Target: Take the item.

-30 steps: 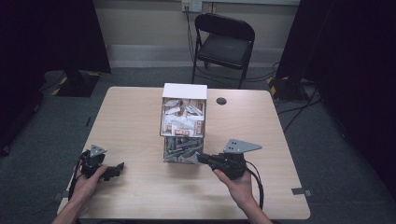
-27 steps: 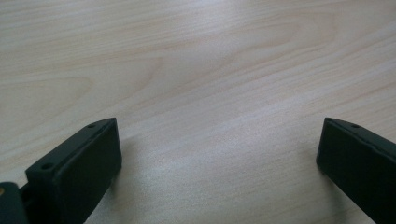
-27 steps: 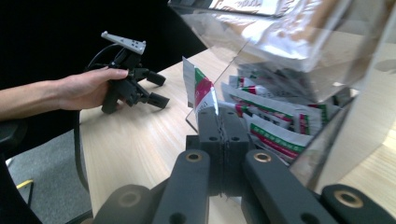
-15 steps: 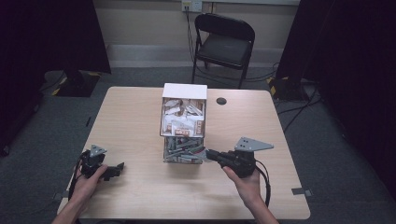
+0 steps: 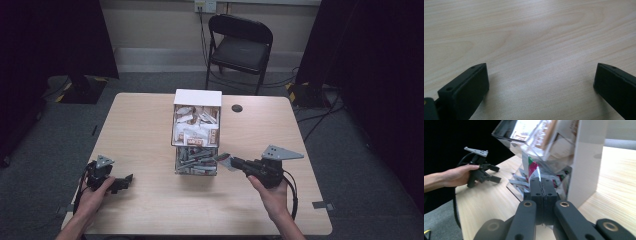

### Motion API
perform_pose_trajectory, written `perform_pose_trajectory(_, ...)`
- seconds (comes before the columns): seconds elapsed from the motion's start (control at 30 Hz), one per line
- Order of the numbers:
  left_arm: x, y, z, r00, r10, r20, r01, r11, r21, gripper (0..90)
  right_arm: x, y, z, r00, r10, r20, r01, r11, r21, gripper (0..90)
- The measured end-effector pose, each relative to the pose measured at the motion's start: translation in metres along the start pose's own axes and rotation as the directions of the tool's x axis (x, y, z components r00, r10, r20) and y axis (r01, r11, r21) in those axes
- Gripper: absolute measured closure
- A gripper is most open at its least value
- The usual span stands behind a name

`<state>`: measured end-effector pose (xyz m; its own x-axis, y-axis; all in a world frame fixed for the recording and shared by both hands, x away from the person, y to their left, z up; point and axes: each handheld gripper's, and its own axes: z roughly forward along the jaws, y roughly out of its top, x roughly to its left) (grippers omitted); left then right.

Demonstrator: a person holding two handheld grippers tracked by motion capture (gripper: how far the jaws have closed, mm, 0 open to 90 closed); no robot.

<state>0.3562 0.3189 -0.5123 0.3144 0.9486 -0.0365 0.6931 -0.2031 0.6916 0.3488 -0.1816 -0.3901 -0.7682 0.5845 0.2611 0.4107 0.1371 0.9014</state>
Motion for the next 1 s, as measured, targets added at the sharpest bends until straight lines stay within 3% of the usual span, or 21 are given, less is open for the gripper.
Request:
perform_pose_trajectory(0.6,0.0,0.0,0.0,1.0,0.0,0.001,0.0,1.0,0.0,0.0,-0.03,0.0,-0.015,0.9949,0.02,0.099,-0.022,1.0,0.015,89.5)
perform_pose_trajectory(1.0,0.0,0.0,0.0,1.0,0.0,0.001,0.0,1.0,-0.001,0.0,-0.052,-0.003,-0.009,0.9856,0.041,0.164,-0.048,0.998,0.038,89.5)
